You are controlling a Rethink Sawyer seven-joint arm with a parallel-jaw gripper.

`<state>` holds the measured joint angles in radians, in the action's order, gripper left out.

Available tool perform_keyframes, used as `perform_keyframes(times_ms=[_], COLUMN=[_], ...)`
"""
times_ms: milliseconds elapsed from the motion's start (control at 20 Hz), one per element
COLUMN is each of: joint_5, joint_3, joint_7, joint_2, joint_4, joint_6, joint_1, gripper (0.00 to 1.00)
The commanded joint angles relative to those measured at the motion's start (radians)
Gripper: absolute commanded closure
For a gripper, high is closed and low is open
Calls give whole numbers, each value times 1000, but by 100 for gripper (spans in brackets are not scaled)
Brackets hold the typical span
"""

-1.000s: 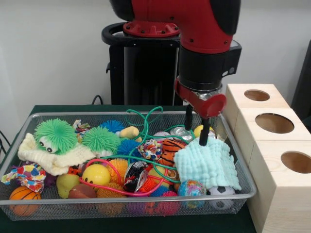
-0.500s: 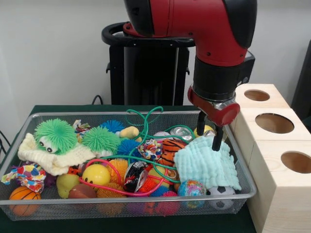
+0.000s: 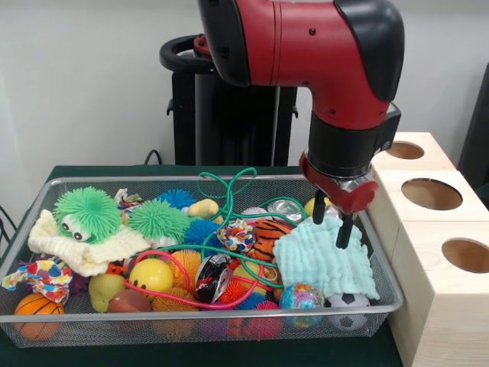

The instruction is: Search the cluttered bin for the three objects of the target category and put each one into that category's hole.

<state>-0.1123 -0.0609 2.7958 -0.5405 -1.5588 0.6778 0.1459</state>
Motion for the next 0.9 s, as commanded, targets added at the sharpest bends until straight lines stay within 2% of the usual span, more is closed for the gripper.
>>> perform_keyframes(times_ms=[50,900], joint_5=[-67,-57], joint_3=[-6,36], joint_7=[-18,0], joint_2=[89,166], joint_4=[-16,1], joint_6=[-86,-86], joint_1=[-7,-50], gripper=[0,0])
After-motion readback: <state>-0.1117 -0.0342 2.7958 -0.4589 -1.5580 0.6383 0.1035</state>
